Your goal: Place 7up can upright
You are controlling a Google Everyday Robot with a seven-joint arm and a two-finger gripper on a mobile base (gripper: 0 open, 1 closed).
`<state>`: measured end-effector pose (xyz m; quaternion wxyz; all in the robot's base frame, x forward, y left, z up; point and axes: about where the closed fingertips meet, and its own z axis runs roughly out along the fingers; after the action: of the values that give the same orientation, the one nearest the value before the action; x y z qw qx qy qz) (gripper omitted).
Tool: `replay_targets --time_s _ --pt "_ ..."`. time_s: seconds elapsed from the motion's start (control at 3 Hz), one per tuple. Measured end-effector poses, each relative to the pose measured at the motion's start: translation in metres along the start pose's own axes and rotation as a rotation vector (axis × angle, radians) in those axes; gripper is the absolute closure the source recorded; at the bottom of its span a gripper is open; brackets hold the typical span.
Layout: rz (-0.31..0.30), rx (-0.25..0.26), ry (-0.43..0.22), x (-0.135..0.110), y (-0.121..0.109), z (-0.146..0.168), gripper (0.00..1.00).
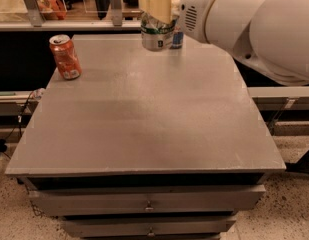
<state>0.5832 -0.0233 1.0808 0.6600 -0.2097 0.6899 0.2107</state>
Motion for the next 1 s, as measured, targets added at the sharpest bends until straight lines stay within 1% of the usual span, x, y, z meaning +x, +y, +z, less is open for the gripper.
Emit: replay_targets --time_s 0.33,0.67,1.0 --pt "-0.212 -0.016 -0.055 0.013 -0.018 -0.022 1.0" --pt "-0.462 -0.024 -0.131 0.016 -0.039 -0.009 1.0" --pt "-0.527 0.013 -0.119 0.021 -0.05 0.011 1.0"
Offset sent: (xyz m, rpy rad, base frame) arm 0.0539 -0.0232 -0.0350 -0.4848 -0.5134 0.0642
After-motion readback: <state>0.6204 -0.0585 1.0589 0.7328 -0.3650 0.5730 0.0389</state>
